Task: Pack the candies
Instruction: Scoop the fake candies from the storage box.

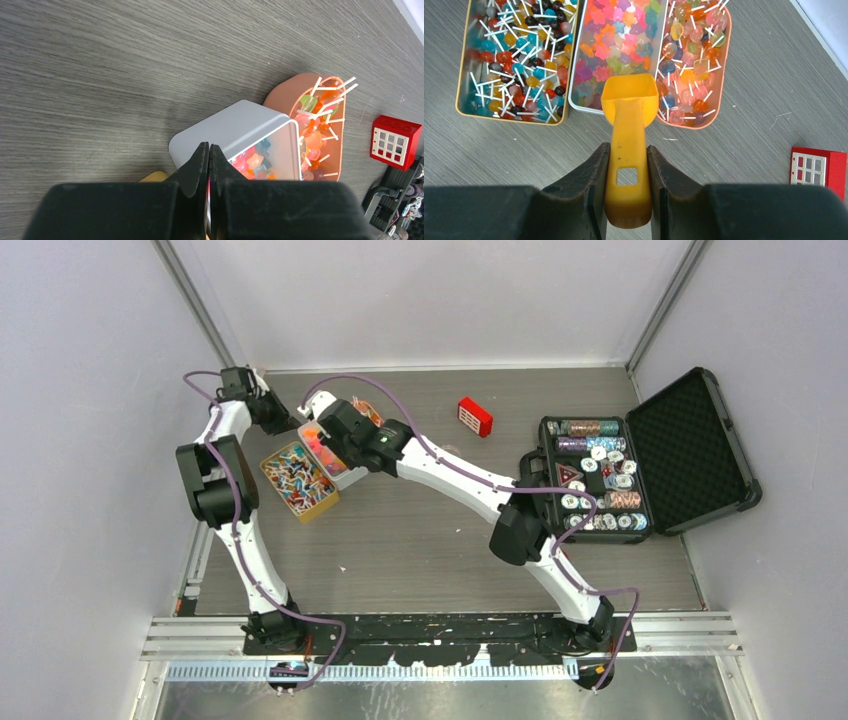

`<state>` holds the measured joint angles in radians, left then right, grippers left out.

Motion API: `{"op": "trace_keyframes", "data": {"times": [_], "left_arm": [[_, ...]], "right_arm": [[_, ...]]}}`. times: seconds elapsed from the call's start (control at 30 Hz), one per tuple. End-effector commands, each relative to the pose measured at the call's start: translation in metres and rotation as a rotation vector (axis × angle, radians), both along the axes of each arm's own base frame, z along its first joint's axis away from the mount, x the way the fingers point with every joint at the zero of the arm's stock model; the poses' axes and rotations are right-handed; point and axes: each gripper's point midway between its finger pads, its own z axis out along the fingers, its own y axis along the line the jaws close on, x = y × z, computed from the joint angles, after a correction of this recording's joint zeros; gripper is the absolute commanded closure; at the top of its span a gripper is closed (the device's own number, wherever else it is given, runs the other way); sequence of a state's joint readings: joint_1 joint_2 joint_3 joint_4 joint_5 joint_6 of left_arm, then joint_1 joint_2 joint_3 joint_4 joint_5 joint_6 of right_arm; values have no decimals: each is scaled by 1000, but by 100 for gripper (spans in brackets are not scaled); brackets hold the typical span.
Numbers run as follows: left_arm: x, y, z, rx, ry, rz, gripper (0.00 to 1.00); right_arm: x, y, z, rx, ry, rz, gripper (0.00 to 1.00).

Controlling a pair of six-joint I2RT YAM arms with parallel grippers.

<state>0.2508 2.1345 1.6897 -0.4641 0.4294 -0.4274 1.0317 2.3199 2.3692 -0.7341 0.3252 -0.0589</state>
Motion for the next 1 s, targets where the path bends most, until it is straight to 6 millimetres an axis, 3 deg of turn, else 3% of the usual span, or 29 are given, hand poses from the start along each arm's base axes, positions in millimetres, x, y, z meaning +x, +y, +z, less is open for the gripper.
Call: {"op": "trace_keyframes", "data": {"times": [0.0, 0.5, 0.97], "left_arm": [[6, 1, 5, 13, -20, -27, 100], [0, -4, -7, -21, 18, -40, 100], [-2, -9, -11, -52, 32, -47, 100]], "right_arm": [[3, 8, 8, 4, -32, 13, 100], [5, 16, -25, 11, -16, 12, 100], [13, 20, -36, 80, -60, -26, 100]]}}
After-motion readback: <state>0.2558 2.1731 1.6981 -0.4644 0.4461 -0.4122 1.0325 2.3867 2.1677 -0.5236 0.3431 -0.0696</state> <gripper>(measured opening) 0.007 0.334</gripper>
